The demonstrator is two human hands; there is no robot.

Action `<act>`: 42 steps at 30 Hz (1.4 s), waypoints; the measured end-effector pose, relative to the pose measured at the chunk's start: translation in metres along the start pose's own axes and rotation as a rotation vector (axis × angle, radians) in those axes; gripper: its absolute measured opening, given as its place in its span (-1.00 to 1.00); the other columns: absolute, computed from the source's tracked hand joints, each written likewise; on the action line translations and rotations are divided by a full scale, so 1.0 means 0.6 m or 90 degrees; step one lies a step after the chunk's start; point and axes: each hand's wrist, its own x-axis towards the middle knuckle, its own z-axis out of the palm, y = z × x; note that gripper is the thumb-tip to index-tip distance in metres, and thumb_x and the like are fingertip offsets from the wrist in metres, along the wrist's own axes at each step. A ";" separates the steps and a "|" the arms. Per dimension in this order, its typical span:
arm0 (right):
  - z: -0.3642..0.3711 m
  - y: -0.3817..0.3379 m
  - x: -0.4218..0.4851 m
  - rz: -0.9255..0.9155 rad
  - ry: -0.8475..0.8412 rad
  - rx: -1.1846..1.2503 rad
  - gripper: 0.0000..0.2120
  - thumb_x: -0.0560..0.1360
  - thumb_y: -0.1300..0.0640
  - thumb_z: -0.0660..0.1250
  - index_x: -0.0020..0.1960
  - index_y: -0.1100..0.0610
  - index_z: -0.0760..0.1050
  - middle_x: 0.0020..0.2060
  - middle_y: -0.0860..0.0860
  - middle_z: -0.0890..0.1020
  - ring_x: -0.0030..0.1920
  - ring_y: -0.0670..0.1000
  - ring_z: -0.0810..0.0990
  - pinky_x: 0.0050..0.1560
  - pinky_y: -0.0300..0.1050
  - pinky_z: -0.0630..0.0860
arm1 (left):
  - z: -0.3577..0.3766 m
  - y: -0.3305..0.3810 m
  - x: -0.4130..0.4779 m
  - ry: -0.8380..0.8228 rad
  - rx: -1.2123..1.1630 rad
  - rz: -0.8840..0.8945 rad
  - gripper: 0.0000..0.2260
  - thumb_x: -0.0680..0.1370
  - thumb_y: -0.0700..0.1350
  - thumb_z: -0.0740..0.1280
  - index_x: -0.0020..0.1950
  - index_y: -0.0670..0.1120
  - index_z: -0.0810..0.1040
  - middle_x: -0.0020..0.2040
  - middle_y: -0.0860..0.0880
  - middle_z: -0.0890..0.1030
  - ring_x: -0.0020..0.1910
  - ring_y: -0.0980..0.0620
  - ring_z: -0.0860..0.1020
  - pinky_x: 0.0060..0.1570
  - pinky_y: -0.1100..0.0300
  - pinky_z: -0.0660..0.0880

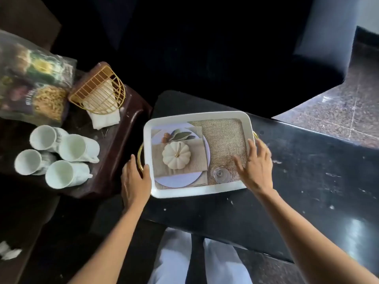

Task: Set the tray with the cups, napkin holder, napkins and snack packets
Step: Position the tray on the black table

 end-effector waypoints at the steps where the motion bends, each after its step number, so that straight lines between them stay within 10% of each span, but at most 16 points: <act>1: 0.002 0.005 0.012 0.035 0.030 0.035 -0.29 0.56 -0.20 0.27 0.55 0.13 0.15 0.52 0.22 0.18 0.51 0.27 0.15 0.44 0.30 0.25 | -0.001 -0.002 0.011 0.003 -0.033 -0.014 -0.48 0.67 0.00 0.25 0.62 -0.06 0.24 0.56 -0.16 0.35 0.52 -0.19 0.36 0.44 -0.18 0.36; 6: 0.001 0.035 0.060 0.142 0.068 0.163 -0.47 0.57 0.01 0.31 0.45 0.24 0.31 0.35 0.30 0.37 0.35 0.31 0.31 0.36 0.18 0.28 | -0.004 0.003 0.049 0.019 -0.130 -0.051 -0.66 0.67 -0.06 0.26 0.42 -0.13 0.52 0.32 -0.16 0.55 0.06 -0.02 0.55 0.18 -0.01 0.51; 14: 0.003 0.046 0.095 0.163 0.095 0.220 -0.76 0.61 0.27 0.15 -0.05 0.32 0.58 -0.17 0.22 0.64 -0.18 0.19 0.53 -0.15 0.02 0.41 | 0.005 0.018 0.078 0.086 -0.264 -0.147 -0.77 0.65 -0.19 0.29 0.26 -0.11 0.65 -0.17 0.14 0.64 0.00 0.02 0.64 0.02 0.16 0.50; 42: -0.065 0.427 -0.138 0.381 0.148 0.384 -0.79 0.61 0.25 0.25 0.15 0.18 0.62 -0.18 -0.08 0.59 -0.22 -0.30 0.48 -0.27 -0.49 0.29 | 0.218 0.214 -0.119 -0.048 -0.344 -0.088 -0.78 0.60 -0.24 0.40 0.22 -0.06 0.67 -0.15 0.11 0.71 -0.28 0.24 0.70 -0.42 0.46 0.52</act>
